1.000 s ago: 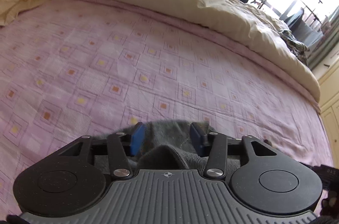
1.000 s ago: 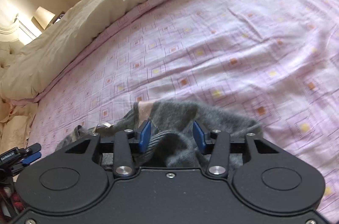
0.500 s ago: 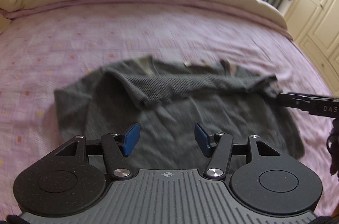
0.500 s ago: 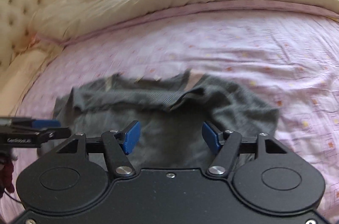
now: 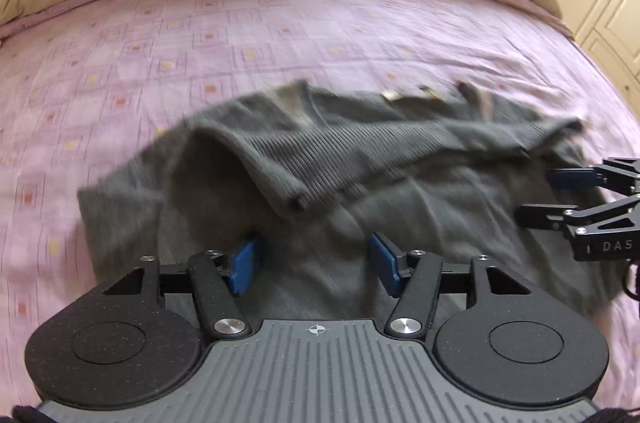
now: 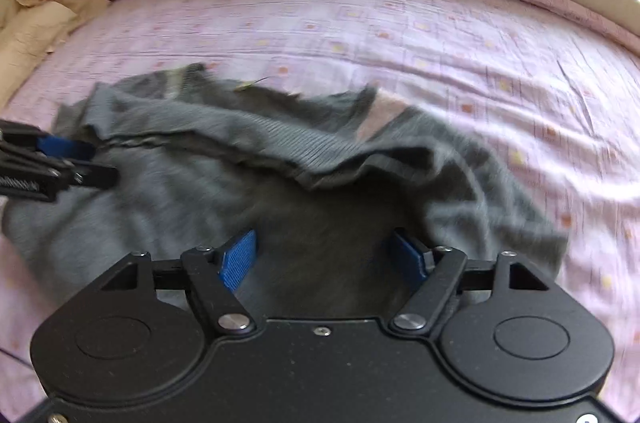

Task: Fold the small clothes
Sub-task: 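Fold the hem up over the collar and release both grippers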

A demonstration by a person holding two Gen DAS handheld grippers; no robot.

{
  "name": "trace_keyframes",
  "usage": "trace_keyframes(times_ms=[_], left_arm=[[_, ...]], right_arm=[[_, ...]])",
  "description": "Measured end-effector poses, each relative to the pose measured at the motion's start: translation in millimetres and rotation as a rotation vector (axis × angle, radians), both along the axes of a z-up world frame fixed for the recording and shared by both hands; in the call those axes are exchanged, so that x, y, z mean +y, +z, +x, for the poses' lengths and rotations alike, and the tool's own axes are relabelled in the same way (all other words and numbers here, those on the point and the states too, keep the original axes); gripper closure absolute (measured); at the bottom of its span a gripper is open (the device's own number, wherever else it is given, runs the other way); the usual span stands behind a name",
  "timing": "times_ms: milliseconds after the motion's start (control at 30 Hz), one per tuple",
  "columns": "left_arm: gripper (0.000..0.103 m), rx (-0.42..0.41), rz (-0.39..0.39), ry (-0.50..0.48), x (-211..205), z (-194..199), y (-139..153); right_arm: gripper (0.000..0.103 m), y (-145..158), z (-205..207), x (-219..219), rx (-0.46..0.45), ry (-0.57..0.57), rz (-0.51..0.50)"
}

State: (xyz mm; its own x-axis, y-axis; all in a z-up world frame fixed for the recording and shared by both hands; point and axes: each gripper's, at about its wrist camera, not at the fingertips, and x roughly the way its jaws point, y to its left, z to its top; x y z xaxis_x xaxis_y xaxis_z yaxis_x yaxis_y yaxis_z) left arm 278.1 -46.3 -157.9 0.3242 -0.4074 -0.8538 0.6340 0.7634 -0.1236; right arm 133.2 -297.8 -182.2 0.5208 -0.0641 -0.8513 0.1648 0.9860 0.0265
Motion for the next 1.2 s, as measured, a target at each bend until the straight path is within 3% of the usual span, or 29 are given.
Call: trace_keyframes(times_ms=[100,433,733,833,900,1000,1200], left_arm=[[0.044,-0.001,-0.001,0.009,-5,24,-2],[0.043,0.014,-0.020,0.050,-16,73,-8],[0.042,0.064,-0.044,0.091,-16,89,-7],[0.028,0.074,-0.027,0.077,-14,87,-2],[0.007,0.031,0.009,0.074,-16,79,5],[0.001,-0.018,0.025,0.062,-13,63,14],[0.001,0.020,0.063,0.051,-6,26,15]], right_arm=[[0.015,-5,18,-13,0.001,-0.004,-0.001],[0.013,-15,47,-43,-0.015,-0.117,0.036],[0.009,-16,54,-45,-0.003,-0.136,0.046],[0.007,-9,53,-48,-0.007,-0.152,0.064],[0.000,0,48,-45,-0.025,-0.150,0.055],[0.000,12,39,-33,-0.052,-0.122,0.038],[0.000,22,18,5,-0.042,-0.047,0.032]])
